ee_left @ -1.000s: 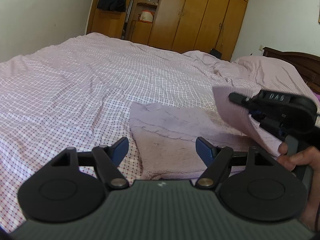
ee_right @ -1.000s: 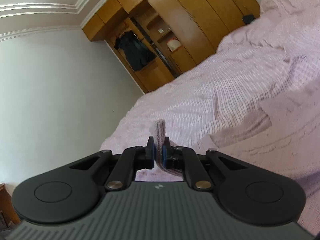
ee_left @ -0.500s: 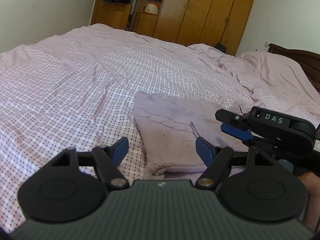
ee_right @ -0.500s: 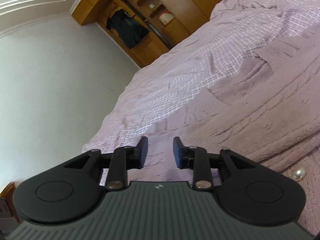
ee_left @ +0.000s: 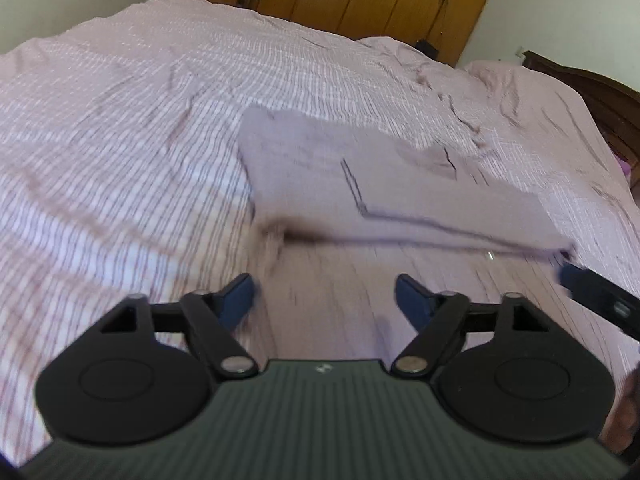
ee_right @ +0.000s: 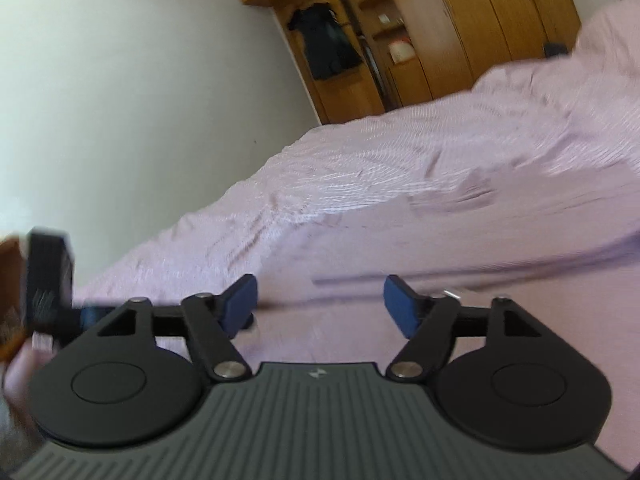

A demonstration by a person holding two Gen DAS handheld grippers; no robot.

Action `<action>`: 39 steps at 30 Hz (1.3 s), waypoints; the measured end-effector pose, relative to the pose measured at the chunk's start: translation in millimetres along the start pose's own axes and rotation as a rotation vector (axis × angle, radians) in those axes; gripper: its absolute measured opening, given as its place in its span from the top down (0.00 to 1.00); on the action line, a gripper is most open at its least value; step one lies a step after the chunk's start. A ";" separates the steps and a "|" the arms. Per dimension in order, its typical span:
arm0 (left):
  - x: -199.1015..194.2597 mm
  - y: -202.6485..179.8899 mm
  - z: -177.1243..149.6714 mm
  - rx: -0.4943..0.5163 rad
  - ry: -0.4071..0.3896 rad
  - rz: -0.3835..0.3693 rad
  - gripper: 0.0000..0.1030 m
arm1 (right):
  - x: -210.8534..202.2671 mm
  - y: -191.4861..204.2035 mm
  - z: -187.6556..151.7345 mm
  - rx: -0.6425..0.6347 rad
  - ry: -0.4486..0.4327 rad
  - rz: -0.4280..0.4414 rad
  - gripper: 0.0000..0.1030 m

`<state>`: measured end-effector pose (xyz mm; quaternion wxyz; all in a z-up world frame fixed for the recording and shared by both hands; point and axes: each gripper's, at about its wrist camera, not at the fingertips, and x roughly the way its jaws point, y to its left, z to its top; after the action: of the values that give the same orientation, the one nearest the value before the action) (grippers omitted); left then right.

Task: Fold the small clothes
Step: 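Move both grippers to the end of the folded cardigan strip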

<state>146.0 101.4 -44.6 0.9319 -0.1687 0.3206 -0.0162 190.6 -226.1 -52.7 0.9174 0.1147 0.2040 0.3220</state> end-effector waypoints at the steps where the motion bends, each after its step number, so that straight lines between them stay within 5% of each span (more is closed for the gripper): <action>1: -4.9 3.7 -6.3 -0.016 0.001 -0.014 0.21 | -19.7 -7.2 -4.0 0.003 -0.001 -0.013 0.23; 9: -45.1 19.9 -51.6 -0.099 0.018 -0.075 0.21 | -162.3 -81.4 -28.8 0.144 -0.108 -0.167 0.23; 17: -81.3 15.7 -92.3 -0.060 0.075 -0.150 0.11 | -242.6 -162.6 -73.4 0.416 -0.108 -0.230 0.23; 24: -100.9 25.0 -119.1 -0.143 0.068 -0.219 0.11 | -255.8 -187.1 -102.3 0.527 -0.070 -0.150 0.24; 29: -79.9 34.4 -107.8 -0.170 0.019 -0.303 0.12 | -216.5 -178.2 -96.4 0.519 0.024 0.000 0.24; 32: -66.0 40.4 -96.1 -0.239 0.010 -0.355 0.12 | -194.7 -171.5 -89.0 0.457 0.073 -0.030 0.24; 39: -67.0 28.3 -103.0 -0.247 0.051 -0.399 0.17 | -192.4 -176.4 -92.9 0.539 0.019 -0.020 0.24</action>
<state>28.5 106.0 -90.0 0.8742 -0.3410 0.3040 -0.1649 108.4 -476.6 -138.0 0.8548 0.3498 0.2923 0.2481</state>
